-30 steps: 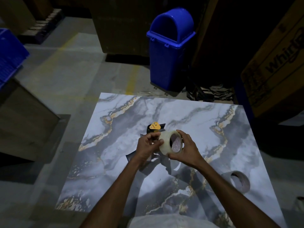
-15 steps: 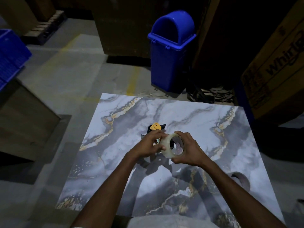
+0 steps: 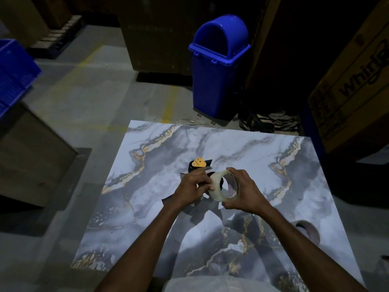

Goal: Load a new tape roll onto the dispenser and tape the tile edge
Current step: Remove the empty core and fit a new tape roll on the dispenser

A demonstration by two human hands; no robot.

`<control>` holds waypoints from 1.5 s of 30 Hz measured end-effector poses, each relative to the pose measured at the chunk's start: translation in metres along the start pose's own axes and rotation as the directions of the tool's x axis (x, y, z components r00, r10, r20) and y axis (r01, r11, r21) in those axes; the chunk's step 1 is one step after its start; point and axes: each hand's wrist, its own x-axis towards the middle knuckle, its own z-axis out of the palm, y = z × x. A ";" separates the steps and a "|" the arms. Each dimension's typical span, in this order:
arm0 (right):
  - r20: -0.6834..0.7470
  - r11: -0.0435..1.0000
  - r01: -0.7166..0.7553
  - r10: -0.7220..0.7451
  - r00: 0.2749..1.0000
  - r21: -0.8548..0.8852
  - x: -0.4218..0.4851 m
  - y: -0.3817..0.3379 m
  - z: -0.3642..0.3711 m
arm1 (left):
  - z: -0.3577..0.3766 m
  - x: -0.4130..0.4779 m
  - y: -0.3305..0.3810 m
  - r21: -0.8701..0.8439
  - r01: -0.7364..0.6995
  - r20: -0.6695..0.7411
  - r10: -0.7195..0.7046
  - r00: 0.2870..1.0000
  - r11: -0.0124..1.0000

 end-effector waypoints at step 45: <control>0.147 0.933 -0.160 0.216 0.965 -0.322 0.061 -0.037 0.014 | -0.012 -0.036 -0.032 0.197 0.411 -0.136 -0.390 0.911 0.890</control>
